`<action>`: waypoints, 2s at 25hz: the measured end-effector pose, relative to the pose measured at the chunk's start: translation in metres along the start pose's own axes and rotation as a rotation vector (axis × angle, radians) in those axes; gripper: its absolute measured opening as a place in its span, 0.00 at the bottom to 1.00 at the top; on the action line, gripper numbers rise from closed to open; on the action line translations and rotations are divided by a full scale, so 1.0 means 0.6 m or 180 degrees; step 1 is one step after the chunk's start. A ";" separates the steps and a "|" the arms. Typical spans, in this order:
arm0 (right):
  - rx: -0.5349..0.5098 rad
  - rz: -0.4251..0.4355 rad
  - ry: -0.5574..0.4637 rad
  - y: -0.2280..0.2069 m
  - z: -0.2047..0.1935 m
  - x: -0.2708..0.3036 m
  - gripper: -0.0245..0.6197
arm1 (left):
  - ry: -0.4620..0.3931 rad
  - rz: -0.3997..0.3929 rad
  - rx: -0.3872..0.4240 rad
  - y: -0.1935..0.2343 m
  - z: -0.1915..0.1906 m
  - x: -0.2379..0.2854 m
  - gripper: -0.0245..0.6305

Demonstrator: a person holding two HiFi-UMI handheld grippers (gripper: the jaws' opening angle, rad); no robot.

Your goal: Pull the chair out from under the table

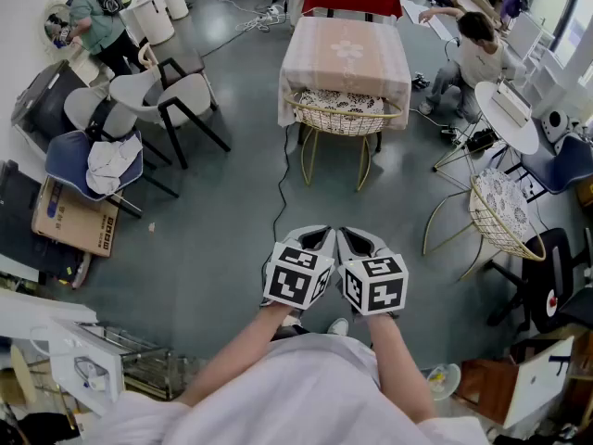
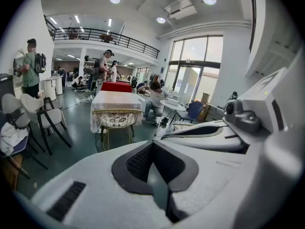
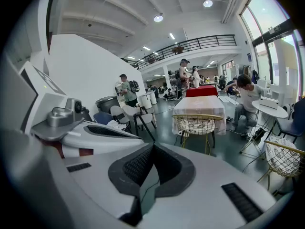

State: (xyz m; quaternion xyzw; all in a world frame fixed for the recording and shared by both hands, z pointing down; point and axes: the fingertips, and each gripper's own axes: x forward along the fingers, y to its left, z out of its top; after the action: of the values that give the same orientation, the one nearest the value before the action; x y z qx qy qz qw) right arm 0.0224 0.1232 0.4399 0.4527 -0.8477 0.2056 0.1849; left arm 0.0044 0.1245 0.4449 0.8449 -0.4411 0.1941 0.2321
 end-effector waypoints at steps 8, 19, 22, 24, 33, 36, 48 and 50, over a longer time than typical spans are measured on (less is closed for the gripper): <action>0.0079 -0.0042 0.0068 0.020 -0.009 0.015 0.04 | -0.0006 -0.0055 0.0086 0.023 -0.003 -0.010 0.04; 0.0132 -0.0126 0.0172 0.062 0.008 0.060 0.04 | 0.0006 -0.0119 -0.0005 0.089 -0.001 -0.029 0.04; 0.0133 -0.0087 0.0189 0.074 0.014 0.070 0.04 | 0.0005 -0.0184 0.0004 0.099 0.005 -0.030 0.04; 0.0170 -0.0062 0.0188 0.076 0.015 0.076 0.04 | 0.0008 -0.0213 0.0012 0.105 0.008 -0.027 0.04; 0.0316 -0.0022 0.0065 0.016 0.047 0.100 0.04 | 0.0018 -0.0309 -0.0026 0.108 0.043 0.031 0.04; 0.0333 0.0028 0.0044 -0.024 0.060 0.116 0.04 | 0.0013 -0.0283 0.0010 0.108 0.066 0.071 0.04; 0.0401 0.0128 0.0036 -0.193 0.126 0.172 0.04 | 0.0038 -0.0247 -0.0036 0.100 0.160 0.230 0.04; 0.0420 0.0134 0.0036 -0.224 0.133 0.177 0.04 | 0.0054 -0.0236 -0.0022 0.092 0.174 0.257 0.04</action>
State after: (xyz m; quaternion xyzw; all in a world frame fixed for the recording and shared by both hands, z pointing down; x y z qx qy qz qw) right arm 0.0703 -0.0591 0.4498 0.4447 -0.8406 0.2674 0.1552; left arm 0.0539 -0.0631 0.4538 0.8582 -0.4082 0.1911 0.2458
